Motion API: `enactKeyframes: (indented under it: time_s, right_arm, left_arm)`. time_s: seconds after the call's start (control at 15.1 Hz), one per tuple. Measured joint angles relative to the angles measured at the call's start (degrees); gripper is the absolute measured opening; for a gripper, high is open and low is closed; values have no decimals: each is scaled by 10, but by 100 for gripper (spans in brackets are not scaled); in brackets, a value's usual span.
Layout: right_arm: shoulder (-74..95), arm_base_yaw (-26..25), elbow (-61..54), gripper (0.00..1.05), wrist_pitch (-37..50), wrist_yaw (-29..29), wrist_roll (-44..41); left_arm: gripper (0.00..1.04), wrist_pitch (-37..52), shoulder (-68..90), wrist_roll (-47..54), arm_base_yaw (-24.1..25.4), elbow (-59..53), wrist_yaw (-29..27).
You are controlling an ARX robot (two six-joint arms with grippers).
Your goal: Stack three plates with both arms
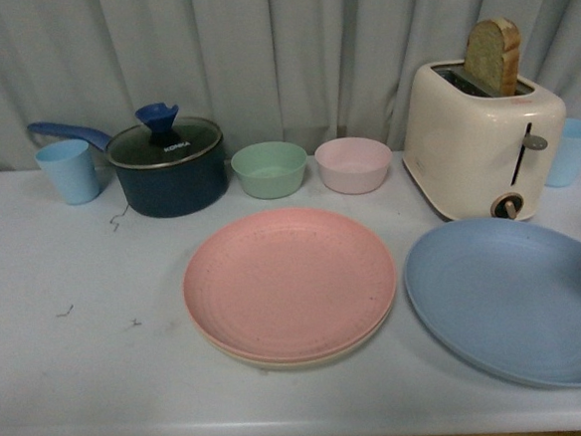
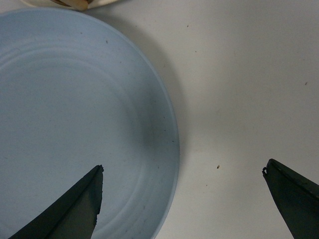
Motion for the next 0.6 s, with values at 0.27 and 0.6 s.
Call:
enactKeyframes:
  time_s: [0.27, 0.6]
  right_arm:
    - [85, 15, 35, 98, 21, 13, 8]
    - [109, 27, 47, 93, 30, 21, 18]
  left_arm:
    - [98, 0, 0, 0, 0, 0, 0]
    - [98, 0, 0, 0, 0, 0, 0]
